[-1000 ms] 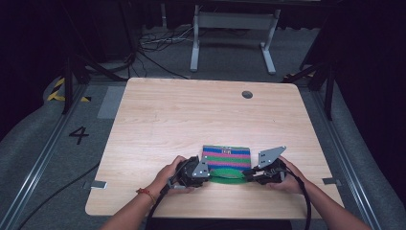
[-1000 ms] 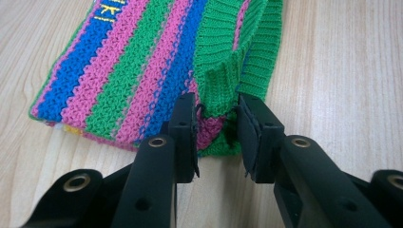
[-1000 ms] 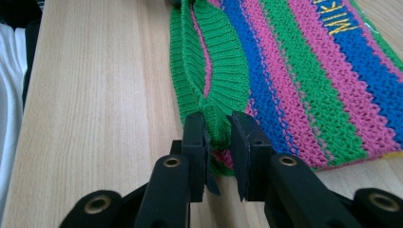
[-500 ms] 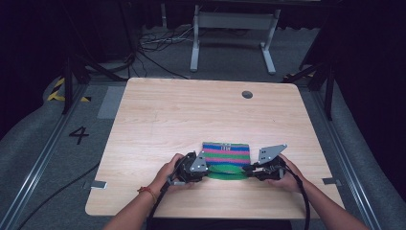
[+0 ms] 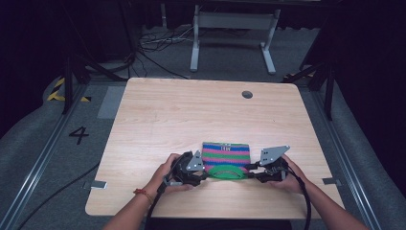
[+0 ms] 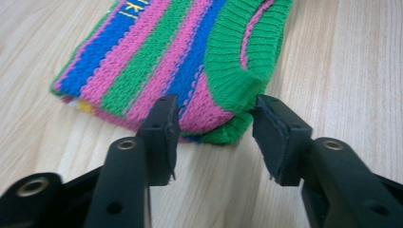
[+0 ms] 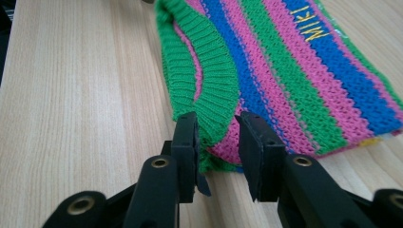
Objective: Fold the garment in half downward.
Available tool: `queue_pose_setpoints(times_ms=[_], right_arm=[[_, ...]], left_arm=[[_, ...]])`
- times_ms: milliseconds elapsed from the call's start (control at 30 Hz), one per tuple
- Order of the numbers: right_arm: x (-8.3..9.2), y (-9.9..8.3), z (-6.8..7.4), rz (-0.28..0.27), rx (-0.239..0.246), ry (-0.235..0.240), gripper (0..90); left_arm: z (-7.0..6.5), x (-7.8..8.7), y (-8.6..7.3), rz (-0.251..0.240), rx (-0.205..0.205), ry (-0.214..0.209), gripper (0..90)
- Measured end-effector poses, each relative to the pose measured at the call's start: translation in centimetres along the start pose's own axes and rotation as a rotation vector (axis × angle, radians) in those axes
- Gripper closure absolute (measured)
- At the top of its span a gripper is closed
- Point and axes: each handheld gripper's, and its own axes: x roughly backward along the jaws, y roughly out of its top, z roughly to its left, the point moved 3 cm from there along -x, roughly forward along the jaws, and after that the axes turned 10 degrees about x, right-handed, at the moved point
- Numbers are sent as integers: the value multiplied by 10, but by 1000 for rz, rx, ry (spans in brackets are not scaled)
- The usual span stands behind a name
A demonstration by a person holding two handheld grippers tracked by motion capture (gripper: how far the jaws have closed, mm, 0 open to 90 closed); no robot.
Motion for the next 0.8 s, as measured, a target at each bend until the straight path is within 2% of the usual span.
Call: queue_pose_setpoints(times_ms=[100, 167, 200, 333, 367, 400, 433, 567, 667, 800], right_arm=[[5, 0, -2, -8, -14, -20, 664], [7, 0, -4, -10, -26, -32, 637], [8, 0, -4, -7, -29, -37, 629], [14, -1, -7, 9, -33, -73, 576], [17, -1, -8, 12, -35, -78, 561], [18, 0, -9, 16, -34, -84, 544], [21, 0, -10, 25, -30, -99, 524], [28, -2, -12, 41, -36, -132, 490], [38, -8, -14, 59, -41, -171, 453], [50, -16, -15, 82, -45, -216, 424]], left_arm=[[3, 6, 0, 3, 17, 3, 463], [4, 9, -1, 22, 14, 2, 452], [6, 10, -2, 35, 8, 20, 443], [11, 18, -1, 39, 35, 63, 355], [11, 18, -1, 39, 35, 63, 331], [12, 20, -1, 41, 42, 64, 328], [14, 24, -4, 45, 39, 95, 314], [19, 30, -9, 57, 60, 140, 285], [23, 36, -16, 73, 80, 157, 260], [26, 42, -25, 99, 78, 182, 237]])
